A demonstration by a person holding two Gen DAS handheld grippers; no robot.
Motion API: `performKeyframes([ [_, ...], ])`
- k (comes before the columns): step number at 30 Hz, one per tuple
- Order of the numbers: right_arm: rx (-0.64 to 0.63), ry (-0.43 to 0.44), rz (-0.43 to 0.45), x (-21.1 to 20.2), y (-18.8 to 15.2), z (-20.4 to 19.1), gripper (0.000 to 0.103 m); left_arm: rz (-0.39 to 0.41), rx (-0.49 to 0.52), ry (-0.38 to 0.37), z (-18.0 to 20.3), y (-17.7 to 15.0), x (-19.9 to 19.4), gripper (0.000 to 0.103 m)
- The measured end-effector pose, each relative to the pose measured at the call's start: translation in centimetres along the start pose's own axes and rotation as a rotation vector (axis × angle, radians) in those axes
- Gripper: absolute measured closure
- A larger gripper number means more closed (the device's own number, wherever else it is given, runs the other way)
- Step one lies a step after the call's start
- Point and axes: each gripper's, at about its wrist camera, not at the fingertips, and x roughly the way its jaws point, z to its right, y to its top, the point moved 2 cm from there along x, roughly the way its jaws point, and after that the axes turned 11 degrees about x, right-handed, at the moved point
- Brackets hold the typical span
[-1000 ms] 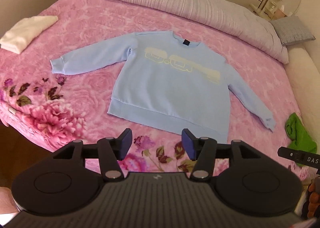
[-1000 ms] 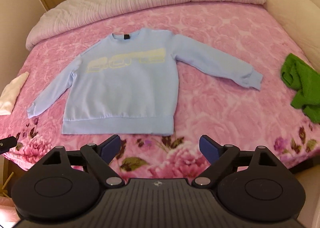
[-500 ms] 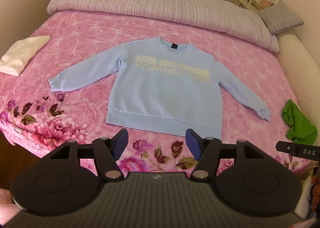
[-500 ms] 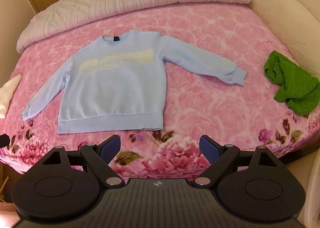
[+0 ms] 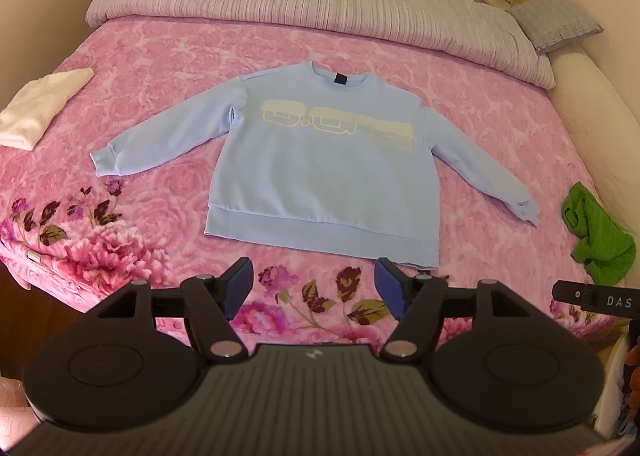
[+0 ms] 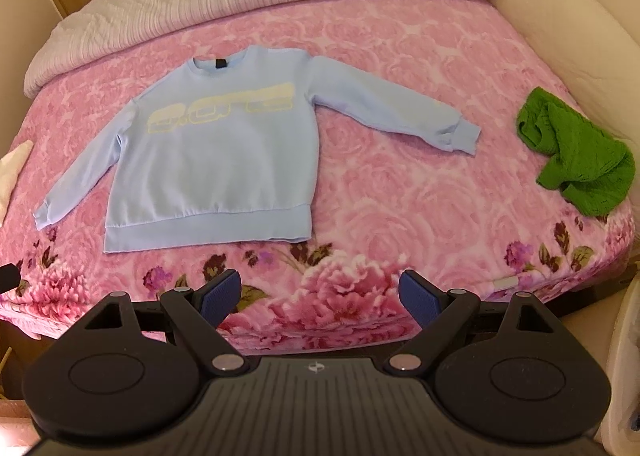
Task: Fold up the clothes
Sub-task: 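Release the hem and pull both grippers back from the flat sweatshirt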
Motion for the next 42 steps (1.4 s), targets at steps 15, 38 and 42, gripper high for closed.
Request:
performKeyframes([
  [15,-0.051,0.013,0.008,-0.1,0.4,-0.8,0.015,-0.01,-0.042,0.028,-0.7,-0.7,-0.1,0.037],
  [38,-0.086,0.055,-0.035,2.9,3.2,-2.7,0.015,-0.047,-0.13,0.03,-2.4,0.2,2.3,0.035],
  [42,-0.068,0.068,-0.06,5.0,4.0,-3.1,0.015,-0.049,-0.213,0.002,-5.0,0.5,4.1,0.033],
])
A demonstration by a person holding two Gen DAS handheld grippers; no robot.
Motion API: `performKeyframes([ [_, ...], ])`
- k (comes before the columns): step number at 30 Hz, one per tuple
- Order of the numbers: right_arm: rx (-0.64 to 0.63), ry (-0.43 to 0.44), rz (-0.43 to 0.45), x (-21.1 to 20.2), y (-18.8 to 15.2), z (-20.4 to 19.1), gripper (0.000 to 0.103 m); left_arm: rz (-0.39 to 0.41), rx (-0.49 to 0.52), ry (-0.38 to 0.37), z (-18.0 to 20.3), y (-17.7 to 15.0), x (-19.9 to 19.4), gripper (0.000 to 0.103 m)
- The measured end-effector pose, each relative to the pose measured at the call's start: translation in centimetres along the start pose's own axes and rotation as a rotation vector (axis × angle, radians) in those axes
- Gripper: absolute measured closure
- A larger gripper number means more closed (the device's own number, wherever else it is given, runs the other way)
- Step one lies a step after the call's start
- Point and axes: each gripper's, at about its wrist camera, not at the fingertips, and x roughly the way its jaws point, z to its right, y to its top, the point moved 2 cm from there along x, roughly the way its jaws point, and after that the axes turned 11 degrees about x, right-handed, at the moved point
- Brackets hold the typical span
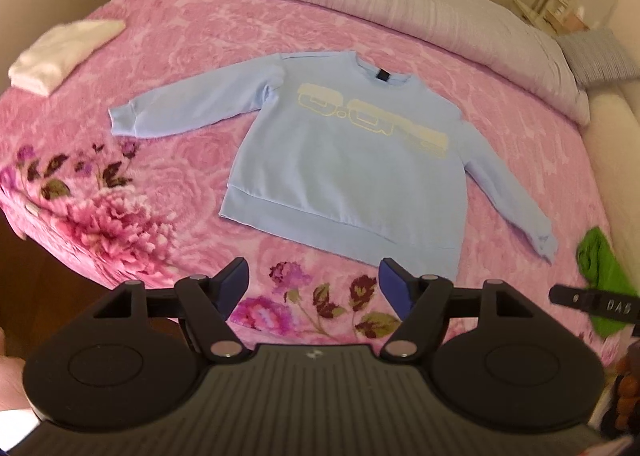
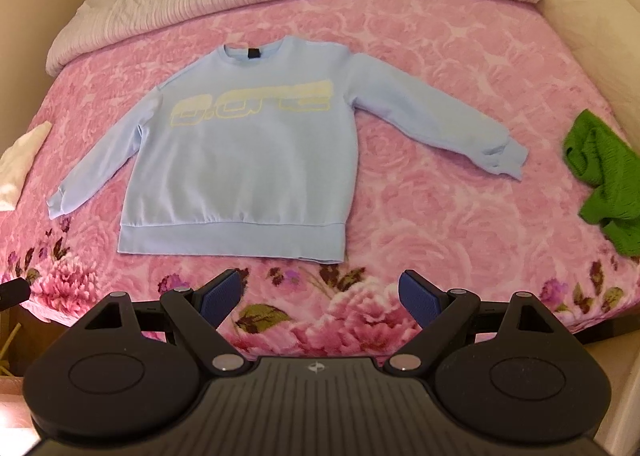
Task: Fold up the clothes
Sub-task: 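Release the hem and pull both grippers back from the flat sweatshirt, then grasp the sleeve cuff nearest the left gripper and lift it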
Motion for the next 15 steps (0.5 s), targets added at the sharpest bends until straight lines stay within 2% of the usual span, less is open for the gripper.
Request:
performKeyframes([
  [7,0.091,-0.012,-0.029,4.9,2.3,0.3,0.015,-0.022,-0.231,-0.092,-6.6,2.6,6.2,0.033],
  [11,0.161,-0.026,-0.061,8.7,4.0,-0.5,0.015,-0.004,-0.375,-0.157,-11.2,4.8,11.7,0.034],
  [15,0.21,-0.062,-0.121,13.7,5.9,-2.5,0.015,-0.009,-0.522,-0.168,-16.4,6.5,17.7,0.041],
])
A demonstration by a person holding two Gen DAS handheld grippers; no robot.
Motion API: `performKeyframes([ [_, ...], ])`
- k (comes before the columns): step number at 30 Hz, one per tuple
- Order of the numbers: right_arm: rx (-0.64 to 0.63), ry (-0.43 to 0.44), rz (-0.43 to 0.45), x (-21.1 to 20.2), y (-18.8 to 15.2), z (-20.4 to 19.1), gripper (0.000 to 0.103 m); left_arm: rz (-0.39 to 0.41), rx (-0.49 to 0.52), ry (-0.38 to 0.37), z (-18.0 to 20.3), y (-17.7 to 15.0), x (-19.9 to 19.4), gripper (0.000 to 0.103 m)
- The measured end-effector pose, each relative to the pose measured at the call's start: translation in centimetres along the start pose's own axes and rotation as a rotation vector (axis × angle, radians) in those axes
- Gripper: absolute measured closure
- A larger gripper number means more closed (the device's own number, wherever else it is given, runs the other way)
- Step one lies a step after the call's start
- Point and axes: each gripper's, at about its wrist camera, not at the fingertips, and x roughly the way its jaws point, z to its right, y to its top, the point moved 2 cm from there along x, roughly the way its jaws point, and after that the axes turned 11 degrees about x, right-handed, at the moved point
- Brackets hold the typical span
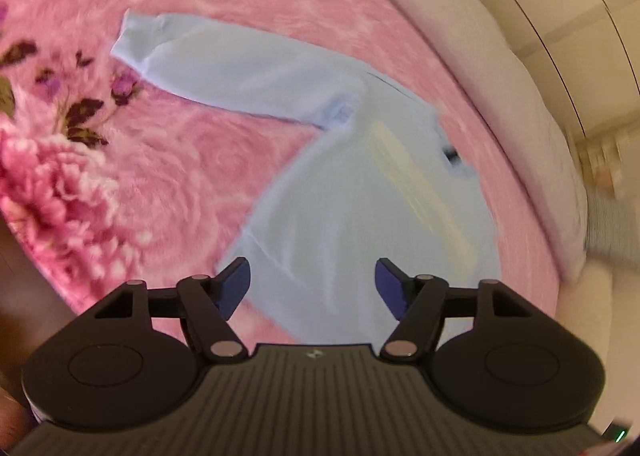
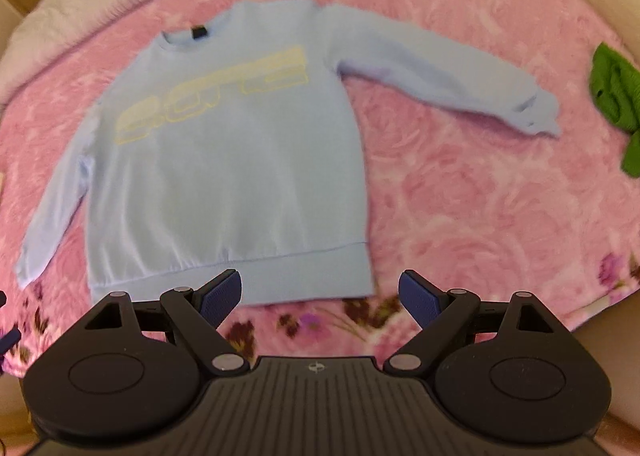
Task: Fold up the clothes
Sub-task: 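Grasp the sleeve cuff nearest the left gripper and lift it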
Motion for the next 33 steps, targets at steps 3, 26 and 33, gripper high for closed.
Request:
performKeyframes([
  [3,0.024,-0.032,-0.013,3.6,1.7,-2.6,0.015,0.036,-0.104,0.018,-4.5,3.2,3.3,0.041],
  [26,-0.047,-0.136,-0.108,15.9,5.6,-7.7,0.015,0.55,-0.388,0.011,-15.5,13.5,8.4,0.092],
  [33,0.026,-0.128,-0.052,14.1,8.5,-3.8,0.015,0.594,0.256,-0.408,5.6,19.8,3.1,0.09],
])
